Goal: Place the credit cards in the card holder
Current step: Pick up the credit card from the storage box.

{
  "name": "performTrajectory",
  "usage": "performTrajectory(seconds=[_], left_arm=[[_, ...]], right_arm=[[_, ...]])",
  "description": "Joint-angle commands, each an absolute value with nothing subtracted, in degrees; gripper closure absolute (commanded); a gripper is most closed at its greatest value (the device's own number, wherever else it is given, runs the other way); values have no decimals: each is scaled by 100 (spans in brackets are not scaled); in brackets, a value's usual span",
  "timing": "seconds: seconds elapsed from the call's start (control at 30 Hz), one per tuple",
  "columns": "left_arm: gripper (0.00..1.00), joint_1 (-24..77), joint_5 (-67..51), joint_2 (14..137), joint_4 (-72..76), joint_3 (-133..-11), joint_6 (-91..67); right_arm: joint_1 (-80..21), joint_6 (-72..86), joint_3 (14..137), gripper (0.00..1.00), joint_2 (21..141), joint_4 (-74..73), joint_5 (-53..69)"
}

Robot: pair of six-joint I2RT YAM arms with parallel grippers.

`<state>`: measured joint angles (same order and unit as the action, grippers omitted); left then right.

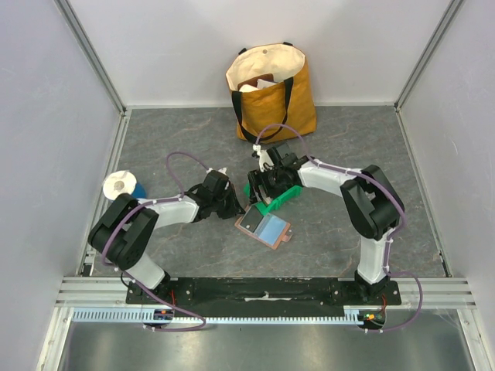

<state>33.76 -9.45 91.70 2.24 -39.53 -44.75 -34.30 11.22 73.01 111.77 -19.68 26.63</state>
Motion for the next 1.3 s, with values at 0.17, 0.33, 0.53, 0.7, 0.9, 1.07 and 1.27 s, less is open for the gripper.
performTrajectory(seconds=[0.17, 0.33, 0.53, 0.7, 0.9, 1.07, 1.27], left_arm=[[98, 3287, -756, 8869, -264, -3095, -4377], [98, 3331, -905, 8526, -158, -2646, -4570], [98, 3349, -949, 8245, -202, -2356, -4658], [98, 3471, -976, 7999, -263, -2180, -4825], [98, 3981, -765, 7708, -352, -1969, -5299], [98, 4148, -642, 7655, -360, -1890, -5484], [98, 4148, -598, 7646, -431, -2004, -5406]], right_arm=[[-4140, 2434, 6627, 13, 10573, -1635, 1380], [-4148, 2636, 6609, 29, 10521, -1529, 1468], [-4263, 2891, 6504, 44, 10424, -1503, 1055], [-4315, 3041, 6425, 55, 10231, -1389, 731], [-4420, 3006, 6478, 35, 10222, -1371, 748], [-4526, 3032, 6539, 21, 10126, -1441, 528], [-4544, 3059, 6601, 19, 9923, -1591, 387]])
